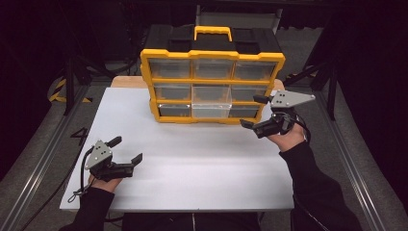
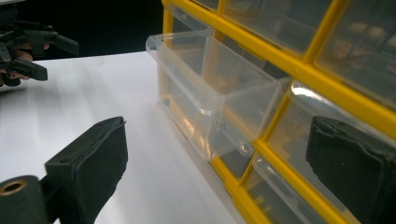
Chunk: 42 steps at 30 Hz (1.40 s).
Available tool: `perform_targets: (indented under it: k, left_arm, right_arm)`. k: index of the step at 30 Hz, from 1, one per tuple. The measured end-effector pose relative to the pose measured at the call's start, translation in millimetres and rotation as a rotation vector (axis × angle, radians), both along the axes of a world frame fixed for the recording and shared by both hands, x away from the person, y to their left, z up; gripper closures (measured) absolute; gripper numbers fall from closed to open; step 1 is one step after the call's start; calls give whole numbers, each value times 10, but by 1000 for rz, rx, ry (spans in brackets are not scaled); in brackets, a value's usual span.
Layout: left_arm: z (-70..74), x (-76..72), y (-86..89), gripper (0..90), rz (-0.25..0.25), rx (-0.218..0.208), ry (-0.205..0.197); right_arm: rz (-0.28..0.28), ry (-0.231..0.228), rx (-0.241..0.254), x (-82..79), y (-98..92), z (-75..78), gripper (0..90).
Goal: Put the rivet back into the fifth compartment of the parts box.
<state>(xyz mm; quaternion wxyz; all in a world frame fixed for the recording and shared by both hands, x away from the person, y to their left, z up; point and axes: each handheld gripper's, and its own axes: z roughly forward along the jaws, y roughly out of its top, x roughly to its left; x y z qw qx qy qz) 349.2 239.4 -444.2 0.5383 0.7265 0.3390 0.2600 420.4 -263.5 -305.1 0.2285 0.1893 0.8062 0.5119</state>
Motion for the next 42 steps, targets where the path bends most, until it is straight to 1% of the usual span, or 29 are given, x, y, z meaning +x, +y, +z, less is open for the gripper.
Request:
perform_targets:
  k: [3, 4, 5, 6, 8, 10, 16, 18, 20, 21, 23, 25, 26, 28, 29, 31, 34, 37, 38, 39, 41, 42]
  left_arm:
    - [6, -6, -7, 26, -2, -4, -3]
    - [9, -7, -8, 26, -4, -3, -6]
    - [13, -10, -8, 26, -5, 0, -3]
    - [17, -11, -10, 26, -6, 1, -4]
    - [23, -8, -6, 26, -8, 2, -4]
    - [22, -5, -7, 26, -8, -6, -5]
    - [34, 14, -4, 25, -7, -15, -8]
    - [35, 15, -4, 25, -5, -14, -8]
    - [35, 16, -6, 25, -4, -18, -8]
    - [34, 15, -5, 25, -3, -18, -7]
    - [35, 16, 0, 25, -4, -18, -8]
    - [34, 15, 4, 24, 0, -24, -11]
    - [37, 15, 12, 24, 0, -19, -11]
    - [32, 15, 11, 23, 0, -27, -17]
    - [31, 12, 12, 23, -3, -27, -14]
    - [28, 9, 14, 21, -10, -35, -20]
    - [29, 4, 27, 17, -22, -41, -32]
    - [21, 5, 38, 14, -31, -53, -45]
    - [18, 7, 40, 13, -35, -53, -47]
    - [11, 12, 41, 12, -42, -55, -53]
    - [3, 22, 49, 9, -55, -52, -53]
    - [-6, 29, 47, 7, -59, -59, -53]
  right_arm:
    - [-10, 10, 33, -34, -90, -156, 48]
    - [-10, 10, 33, -34, -90, -156, 48]
    - [-17, 13, 47, -52, -138, -242, 43]
    - [-19, 15, 54, -61, -154, -273, 41]
    - [-29, 8, 70, -84, -195, -351, 37]
    - [-41, 13, 89, -113, -234, -437, 29]
    - [-67, 7, 124, -170, -303, -657, 3]
    - [-74, 1, 129, -192, -323, -733, 1]
    - [-78, 3, 127, -199, -329, -756, 1]
    - [-88, 7, 132, -209, -348, -828, 1]
    - [-90, 7, 136, -211, -357, -850, 1]
    - [-106, 12, 142, -219, -388, -907, 1]
    - [-110, 15, 150, -222, -399, -935, 1]
    - [-119, 20, 150, -232, -422, -992, 1]
    - [-122, 20, 151, -239, -430, -1021, 1]
    - [-133, 27, 138, -257, -438, -1086, 1]
    - [-131, 41, 128, -284, -452, -1182, 1]
    - [-137, 32, 139, -287, -462, -1210, 5]
    - [-149, 27, 138, -283, -466, -1218, 6]
    - [-157, 31, 143, -279, -464, -1230, 6]
    - [-160, 48, 132, -253, -452, -1269, 6]
    - [-164, 57, 130, -239, -448, -1282, 6]
